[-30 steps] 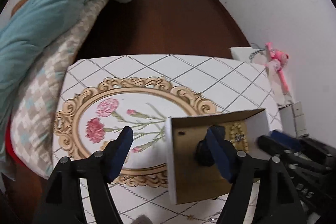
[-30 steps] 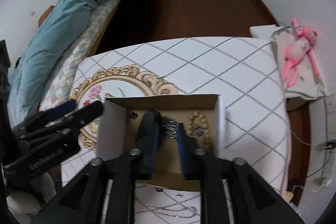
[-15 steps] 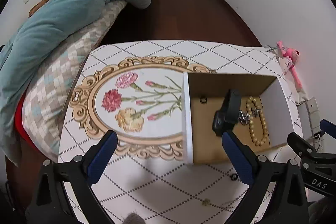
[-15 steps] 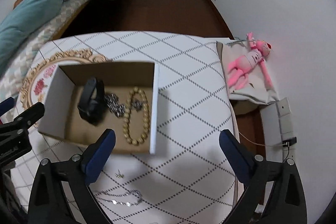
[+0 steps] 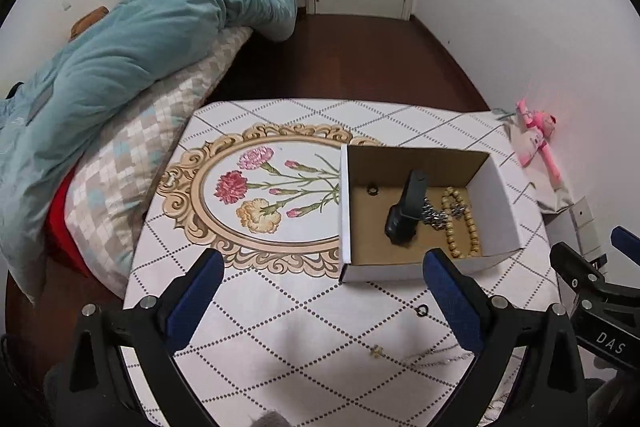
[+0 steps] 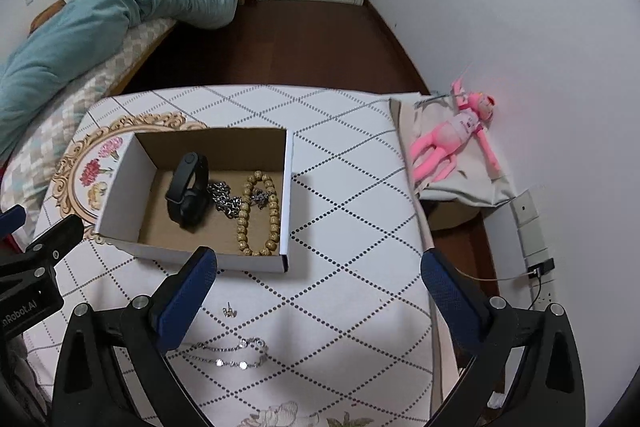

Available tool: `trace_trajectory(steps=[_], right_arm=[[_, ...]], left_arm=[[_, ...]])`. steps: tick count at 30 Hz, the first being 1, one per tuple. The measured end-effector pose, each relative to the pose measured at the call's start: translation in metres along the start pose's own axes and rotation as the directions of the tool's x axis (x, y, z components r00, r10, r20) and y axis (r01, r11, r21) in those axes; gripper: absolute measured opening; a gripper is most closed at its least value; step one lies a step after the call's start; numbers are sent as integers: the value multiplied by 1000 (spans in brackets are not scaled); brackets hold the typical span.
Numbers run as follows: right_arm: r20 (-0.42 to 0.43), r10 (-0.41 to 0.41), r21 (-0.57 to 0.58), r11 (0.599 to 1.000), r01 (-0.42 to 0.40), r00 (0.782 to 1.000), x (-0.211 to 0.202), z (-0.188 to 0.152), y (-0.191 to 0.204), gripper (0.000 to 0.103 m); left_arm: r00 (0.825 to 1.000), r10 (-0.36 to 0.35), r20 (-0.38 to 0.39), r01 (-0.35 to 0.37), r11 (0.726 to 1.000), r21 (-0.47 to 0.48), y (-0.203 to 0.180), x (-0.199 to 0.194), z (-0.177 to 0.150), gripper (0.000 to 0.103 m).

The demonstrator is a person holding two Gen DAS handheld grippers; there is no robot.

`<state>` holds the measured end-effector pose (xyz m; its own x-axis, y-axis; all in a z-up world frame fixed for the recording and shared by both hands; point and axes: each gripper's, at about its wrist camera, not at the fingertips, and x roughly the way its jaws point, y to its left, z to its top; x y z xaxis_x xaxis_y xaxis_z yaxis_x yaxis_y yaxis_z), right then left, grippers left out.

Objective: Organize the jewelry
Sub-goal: 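Move both tools back toward the silver chain and gold earrings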

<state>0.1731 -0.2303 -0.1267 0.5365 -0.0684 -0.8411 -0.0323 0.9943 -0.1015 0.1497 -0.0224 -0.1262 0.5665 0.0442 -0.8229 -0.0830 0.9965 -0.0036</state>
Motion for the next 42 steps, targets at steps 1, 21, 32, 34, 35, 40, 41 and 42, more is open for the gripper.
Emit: trace_trajectory(steps=[1, 21, 32, 34, 35, 40, 41, 42], right_arm=[[15, -2, 4, 1000, 1, 1000, -8, -2, -1, 103], [197, -23, 57, 998, 12, 980, -104, -9, -15, 103], [-61, 81, 72, 994, -76, 995, -11, -60, -6, 103], [-125, 96, 81, 993, -87, 987, 17, -76, -2, 103], [-150, 104, 86, 992, -92, 983, 28, -83, 0, 103], [-203, 98, 86, 993, -82, 974, 67, -106, 9, 89], [-202, 94, 80, 994, -79, 975, 70, -108, 11, 84], [-207, 99, 76, 993, -85, 973, 74, -110, 14, 69]], left_arm=[[1000, 0, 11, 0, 1000, 2, 0, -5, -1, 102], [995, -23, 94, 23, 1000, 2, -8, -67, -6, 102], [997, 70, -21, -70, 998, 0, 7, -11, -51, 102], [994, 89, -65, -89, 996, 4, 11, 6, -63, 102], [992, 98, -83, -97, 995, 6, 13, 13, -69, 102], [979, 124, -161, -121, 992, 24, 19, 45, -89, 102], [977, 123, -174, -120, 992, 27, 19, 49, -91, 102], [975, 119, -186, -115, 993, 29, 19, 54, -93, 102]])
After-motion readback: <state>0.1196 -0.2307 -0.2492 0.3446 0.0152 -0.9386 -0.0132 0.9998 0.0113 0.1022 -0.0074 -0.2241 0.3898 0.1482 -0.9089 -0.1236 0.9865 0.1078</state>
